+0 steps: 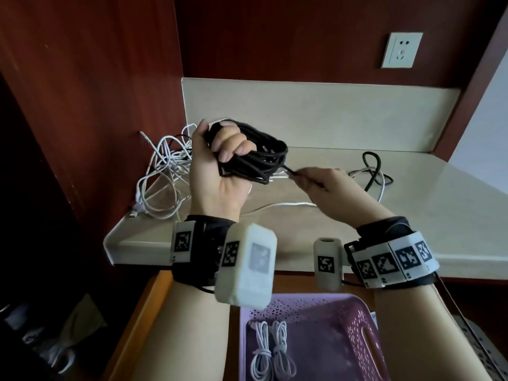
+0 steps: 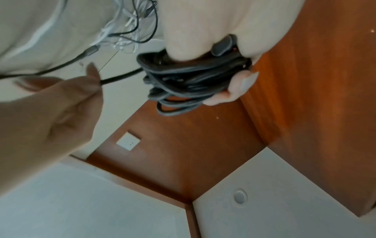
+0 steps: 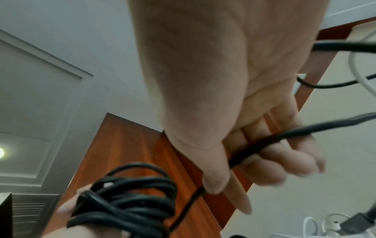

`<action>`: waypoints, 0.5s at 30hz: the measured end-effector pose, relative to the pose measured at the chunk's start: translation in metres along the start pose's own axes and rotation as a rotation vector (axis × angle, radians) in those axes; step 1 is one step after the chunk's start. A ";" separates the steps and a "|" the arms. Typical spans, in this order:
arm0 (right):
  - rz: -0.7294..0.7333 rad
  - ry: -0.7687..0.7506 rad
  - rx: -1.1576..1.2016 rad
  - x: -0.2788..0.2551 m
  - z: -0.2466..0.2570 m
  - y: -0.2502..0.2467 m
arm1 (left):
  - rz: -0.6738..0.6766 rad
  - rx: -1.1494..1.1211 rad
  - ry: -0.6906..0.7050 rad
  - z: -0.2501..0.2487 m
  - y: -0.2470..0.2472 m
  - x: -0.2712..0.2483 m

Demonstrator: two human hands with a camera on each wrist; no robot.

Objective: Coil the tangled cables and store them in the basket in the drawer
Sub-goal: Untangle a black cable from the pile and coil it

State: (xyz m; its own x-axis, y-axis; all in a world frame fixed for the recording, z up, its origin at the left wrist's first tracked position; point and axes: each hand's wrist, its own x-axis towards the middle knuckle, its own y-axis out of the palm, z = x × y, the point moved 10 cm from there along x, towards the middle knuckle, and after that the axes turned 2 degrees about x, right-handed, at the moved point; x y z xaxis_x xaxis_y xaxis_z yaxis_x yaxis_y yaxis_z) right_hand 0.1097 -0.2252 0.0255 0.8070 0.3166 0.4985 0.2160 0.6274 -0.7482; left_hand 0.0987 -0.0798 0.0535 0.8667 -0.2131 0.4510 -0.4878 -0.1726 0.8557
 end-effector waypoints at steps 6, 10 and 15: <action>0.092 0.086 -0.066 -0.006 -0.014 0.003 | -0.347 0.289 0.373 -0.037 -0.026 -0.008; 0.103 0.184 -0.085 -0.009 -0.025 -0.005 | -0.457 0.736 0.595 -0.059 -0.016 -0.020; -0.017 0.088 0.022 -0.007 -0.005 -0.027 | -0.399 1.469 0.725 -0.059 0.000 -0.018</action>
State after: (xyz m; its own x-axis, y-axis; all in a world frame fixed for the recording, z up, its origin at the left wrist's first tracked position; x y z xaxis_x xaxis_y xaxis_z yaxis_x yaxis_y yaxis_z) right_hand 0.1011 -0.2475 0.0401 0.8487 0.2425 0.4700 0.2188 0.6482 -0.7294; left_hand 0.0895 -0.0193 0.0602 0.6138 0.4442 0.6527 0.4424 -0.8782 0.1817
